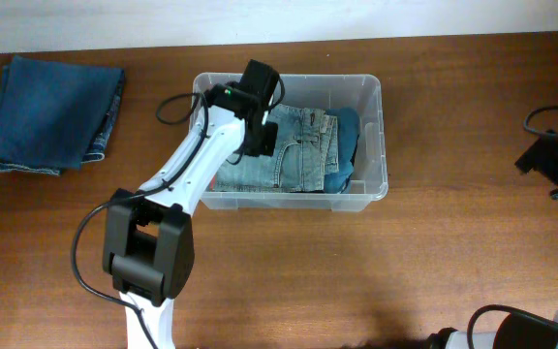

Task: Pack container
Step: 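Press the jeans down flat inside the bin with the left gripper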

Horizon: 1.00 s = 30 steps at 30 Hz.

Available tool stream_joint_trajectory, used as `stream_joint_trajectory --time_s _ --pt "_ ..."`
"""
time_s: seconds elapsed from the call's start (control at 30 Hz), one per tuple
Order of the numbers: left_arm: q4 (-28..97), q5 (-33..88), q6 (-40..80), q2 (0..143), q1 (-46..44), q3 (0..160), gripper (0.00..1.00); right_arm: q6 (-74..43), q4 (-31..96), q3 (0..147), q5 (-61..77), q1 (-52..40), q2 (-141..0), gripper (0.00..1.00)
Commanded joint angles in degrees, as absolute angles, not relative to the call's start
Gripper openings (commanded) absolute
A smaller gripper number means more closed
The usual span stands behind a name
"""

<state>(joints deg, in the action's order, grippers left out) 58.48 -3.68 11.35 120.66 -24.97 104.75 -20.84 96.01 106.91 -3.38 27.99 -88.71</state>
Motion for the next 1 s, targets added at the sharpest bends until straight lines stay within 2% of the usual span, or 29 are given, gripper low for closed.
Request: stream_joint_trajectory --time_s 0.0,0.2,0.57,0.9,0.97 --pt "59.3 -4.4 10.4 121.1 -25.1 111.1 0.01 -21.1 96.0 107.0 -3.5 28.3 -88.5 0.99" --pt "56.1 -8.0 11.2 122.6 -24.5 110.7 0.01 -21.1 96.0 107.0 -3.5 28.2 -88.5 0.98" --pt "54.8 -14.1 11.2 134.1 -24.0 110.7 0.01 -21.1 96.0 107.0 -3.5 28.2 -88.5 0.98" --pt "60.7 -14.4 12.3 128.5 -24.7 114.9 0.01 -21.1 96.0 107.0 -3.5 28.3 -88.5 0.98" --pt "62.4 -10.9 13.9 125.2 -25.5 115.4 0.02 -21.1 96.0 107.0 -3.5 28.3 -88.5 0.98"
